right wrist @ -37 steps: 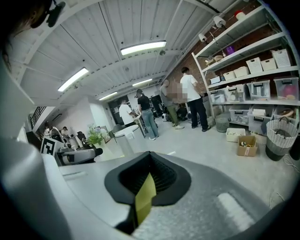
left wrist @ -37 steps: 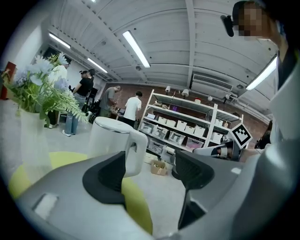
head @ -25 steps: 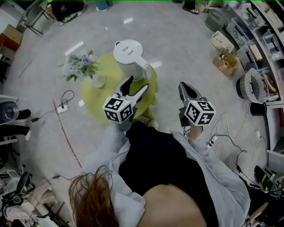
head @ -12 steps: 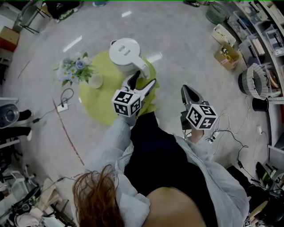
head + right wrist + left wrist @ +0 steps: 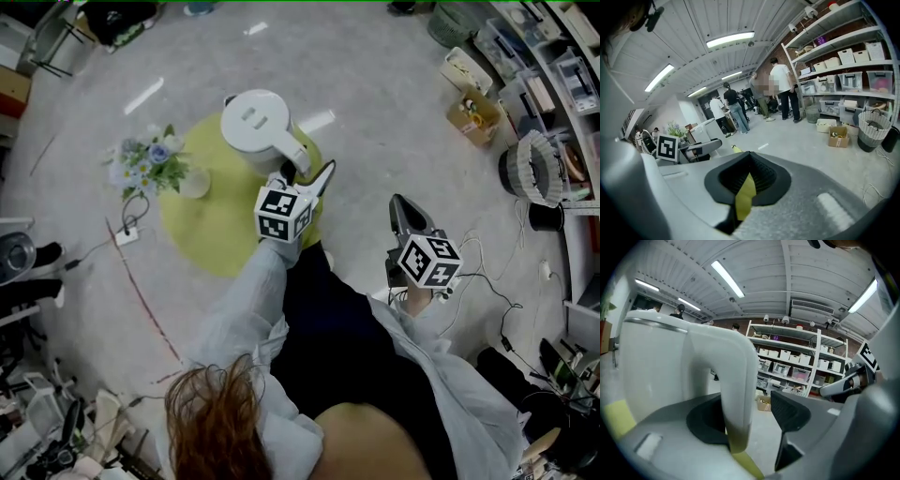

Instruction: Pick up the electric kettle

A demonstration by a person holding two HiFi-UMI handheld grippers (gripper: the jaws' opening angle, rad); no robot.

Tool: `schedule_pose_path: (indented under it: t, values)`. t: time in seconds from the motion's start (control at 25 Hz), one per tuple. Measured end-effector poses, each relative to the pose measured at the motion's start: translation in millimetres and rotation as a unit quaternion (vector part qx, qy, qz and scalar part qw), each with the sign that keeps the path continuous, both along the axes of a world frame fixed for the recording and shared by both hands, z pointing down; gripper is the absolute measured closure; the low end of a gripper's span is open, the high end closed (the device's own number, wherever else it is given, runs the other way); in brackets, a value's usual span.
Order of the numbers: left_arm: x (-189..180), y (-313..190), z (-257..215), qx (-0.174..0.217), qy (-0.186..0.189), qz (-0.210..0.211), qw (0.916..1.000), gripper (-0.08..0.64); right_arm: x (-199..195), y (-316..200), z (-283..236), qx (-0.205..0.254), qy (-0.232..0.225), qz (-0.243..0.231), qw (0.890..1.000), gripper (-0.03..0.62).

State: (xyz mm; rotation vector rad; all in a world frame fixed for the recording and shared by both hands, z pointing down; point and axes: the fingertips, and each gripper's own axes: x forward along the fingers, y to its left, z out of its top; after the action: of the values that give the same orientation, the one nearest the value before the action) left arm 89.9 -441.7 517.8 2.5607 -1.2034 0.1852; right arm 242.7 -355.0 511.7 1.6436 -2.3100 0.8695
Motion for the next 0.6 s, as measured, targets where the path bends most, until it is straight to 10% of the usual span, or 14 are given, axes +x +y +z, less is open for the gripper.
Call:
schedule_pose_path:
  t: [0.28,0.6]
  values:
    - [-4,-12,2,0.025,-0.033,-0.013,0.9991,0.472,1,-1,4,-0.01,0.005,0.005,1.0,0.591]
    - [-10,-8,4,0.02,-0.037,0.005,0.9991,0.465,-9,-5,3,-0.009,0.005,-0.002,1.0,0.591]
